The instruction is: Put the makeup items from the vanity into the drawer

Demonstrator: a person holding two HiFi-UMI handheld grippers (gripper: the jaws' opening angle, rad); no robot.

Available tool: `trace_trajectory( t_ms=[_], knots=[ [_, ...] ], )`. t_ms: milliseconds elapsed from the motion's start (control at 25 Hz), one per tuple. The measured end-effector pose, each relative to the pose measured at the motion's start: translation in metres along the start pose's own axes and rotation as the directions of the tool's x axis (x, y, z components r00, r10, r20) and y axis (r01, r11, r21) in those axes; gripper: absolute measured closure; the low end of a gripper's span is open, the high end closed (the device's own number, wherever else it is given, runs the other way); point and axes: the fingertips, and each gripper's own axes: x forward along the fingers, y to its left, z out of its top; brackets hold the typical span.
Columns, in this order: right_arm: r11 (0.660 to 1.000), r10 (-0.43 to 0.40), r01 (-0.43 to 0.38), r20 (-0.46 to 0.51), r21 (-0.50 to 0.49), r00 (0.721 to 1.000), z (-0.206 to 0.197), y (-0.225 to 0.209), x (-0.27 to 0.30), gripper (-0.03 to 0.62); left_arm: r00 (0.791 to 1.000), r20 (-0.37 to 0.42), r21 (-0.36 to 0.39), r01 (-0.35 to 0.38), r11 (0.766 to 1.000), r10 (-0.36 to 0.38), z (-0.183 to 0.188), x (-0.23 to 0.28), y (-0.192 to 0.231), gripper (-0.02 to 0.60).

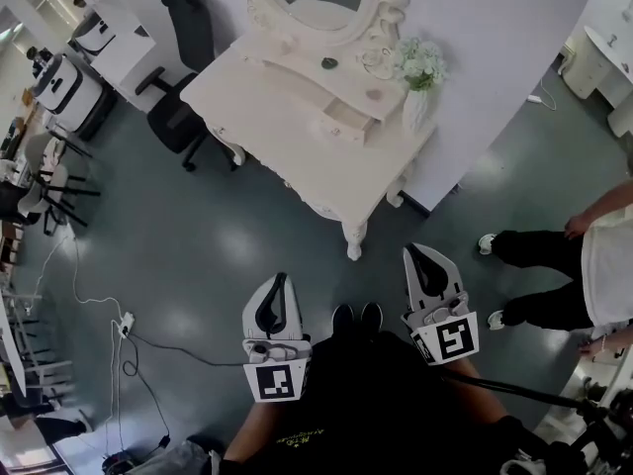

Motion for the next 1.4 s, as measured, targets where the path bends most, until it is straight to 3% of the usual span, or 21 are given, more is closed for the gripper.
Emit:
trace_trajectory(
  t_ms=[320, 400, 480, 520, 560, 1040, 1400],
  knots=[
    [1.0, 0.007, -0.007, 0.015, -0.004, 1.0, 0.003, -0.024, 0.012, 0.591, 1.0, -0.019, 0.015, -0.008, 1.0, 0.009, 0.0, 0.022, -0.008, 0.558],
    [1.0, -0.007, 0.006, 0.043, 0.016, 0.999, 0.007, -0.032, 0.014, 0.563, 1.0, -0.019, 0.017, -0.008, 1.0, 0.009, 0.0, 0.026, -0.009, 0.558],
    [0.998, -0.024, 0.019, 0.082, 0.056, 0.996, 0.011, -0.04, 0.016, 0.3, 1.0, -0.021, 0.017, -0.009, 1.0, 0.009, -0.001, 0.029, -0.01, 0.558],
    [0.997, -0.033, 0.026, 0.096, 0.071, 0.995, 0.011, -0.043, 0.016, 0.221, 1.0, -0.022, 0.017, -0.009, 1.0, 0.01, -0.002, 0.029, -0.01, 0.558],
    [0.997, -0.04, 0.032, 0.101, 0.076, 0.994, 0.01, -0.046, 0.015, 0.191, 1.0, -0.024, 0.016, -0.009, 1.0, 0.01, -0.004, 0.03, -0.011, 0.558],
    [0.999, -0.026, 0.023, 0.071, 0.038, 0.997, -0.002, -0.067, 0.032, 0.183, 0.992, -0.112, 0.029, -0.046, 0.999, 0.049, -0.022, 0.045, 0.001, 0.558],
    [1.0, -0.028, 0.028, 0.011, -0.012, 1.0, -0.024, -0.083, 0.12, 0.184, 0.994, -0.106, 0.029, -0.008, 1.0, 0.011, -0.055, 0.127, 0.058, 0.558]
  ],
)
